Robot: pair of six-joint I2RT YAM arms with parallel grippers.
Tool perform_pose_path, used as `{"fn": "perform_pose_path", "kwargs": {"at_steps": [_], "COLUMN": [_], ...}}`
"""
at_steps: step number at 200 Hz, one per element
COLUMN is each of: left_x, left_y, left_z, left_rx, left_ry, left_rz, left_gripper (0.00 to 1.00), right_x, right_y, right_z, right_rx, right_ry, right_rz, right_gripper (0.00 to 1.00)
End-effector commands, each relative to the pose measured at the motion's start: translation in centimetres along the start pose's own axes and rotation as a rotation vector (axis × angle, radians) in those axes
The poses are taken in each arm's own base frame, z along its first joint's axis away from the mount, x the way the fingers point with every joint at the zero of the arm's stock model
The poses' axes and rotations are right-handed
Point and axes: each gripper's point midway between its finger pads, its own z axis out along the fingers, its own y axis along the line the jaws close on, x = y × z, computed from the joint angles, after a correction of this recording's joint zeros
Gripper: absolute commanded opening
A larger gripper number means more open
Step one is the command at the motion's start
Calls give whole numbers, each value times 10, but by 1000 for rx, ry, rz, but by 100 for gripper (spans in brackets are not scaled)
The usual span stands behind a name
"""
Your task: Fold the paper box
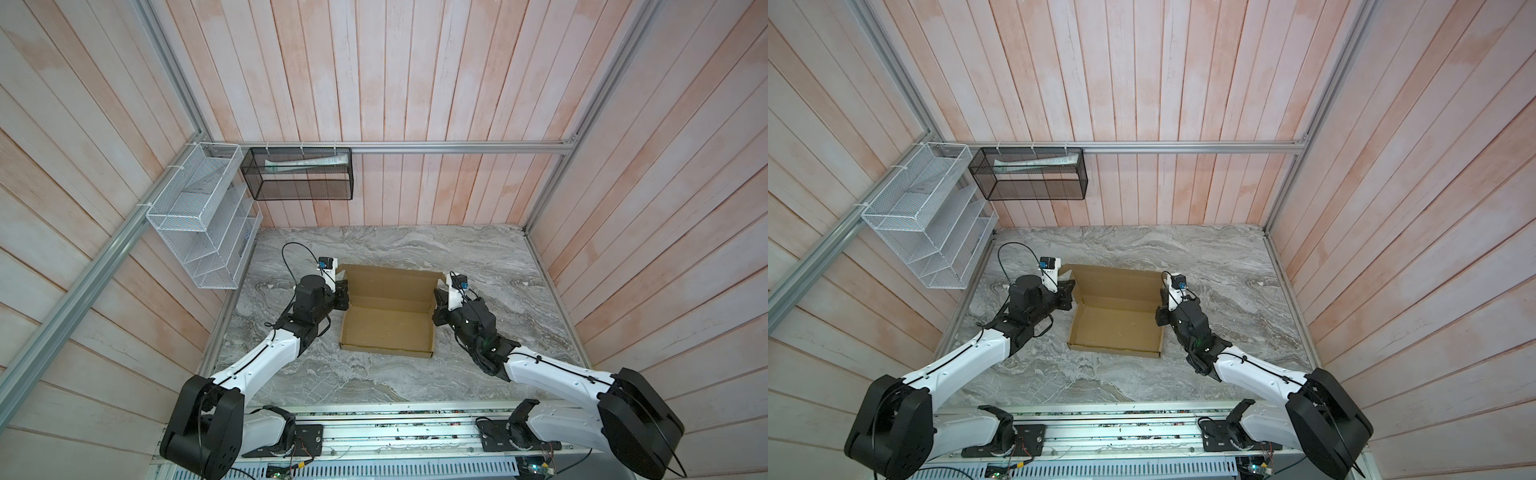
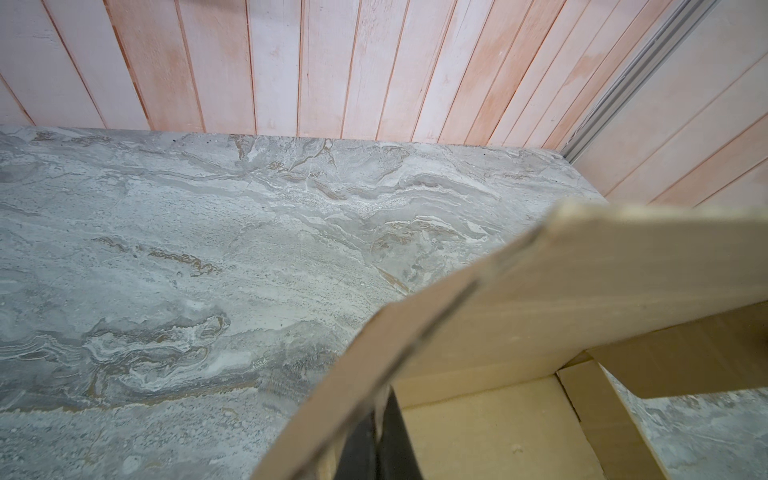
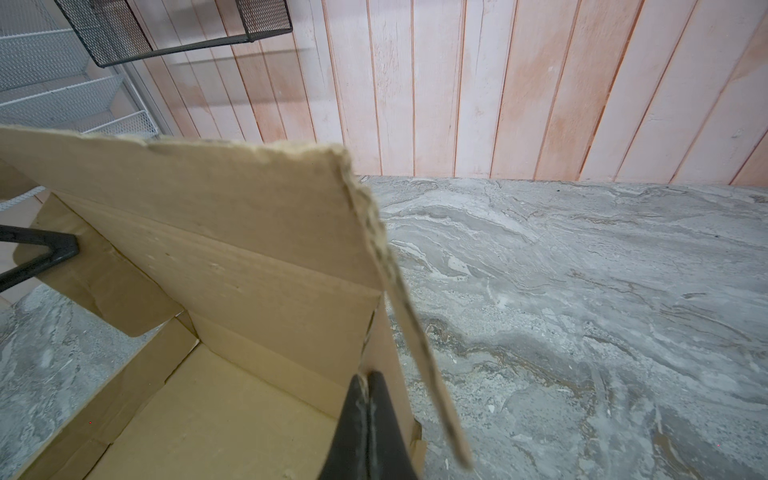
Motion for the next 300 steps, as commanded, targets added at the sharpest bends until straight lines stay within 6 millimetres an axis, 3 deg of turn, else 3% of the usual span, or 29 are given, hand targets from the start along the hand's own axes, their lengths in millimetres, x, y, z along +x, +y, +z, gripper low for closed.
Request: {"fn": "perform_pose_path", "kwargs": {"at_steps": [1,63,184,248,300], "left_x": [25,39,46,47,49], "left_y": [-8,-8,-4,-2,2], "left_z": [-2,0,-5,-6,-7], "left_rx": [28,7,-31,-46,-65], "left_ry": [57,69,54,44,39], "left_rz": [-19,-20,-35,-39,-46], "left_gripper": [0,0,0,0,0], "right_x": [33,39,39,24,15], "right_y": [4,3,3,7,7], "right_z": [-6,-16,-26,-31,-41], "right_rx": [-17,-8,-13,-22,-23], "right_ry": [93,95,83,70,71], "right_rz": [-7,-13,-21,-21,-19], "right_gripper": [4,4,4,17,34]}}
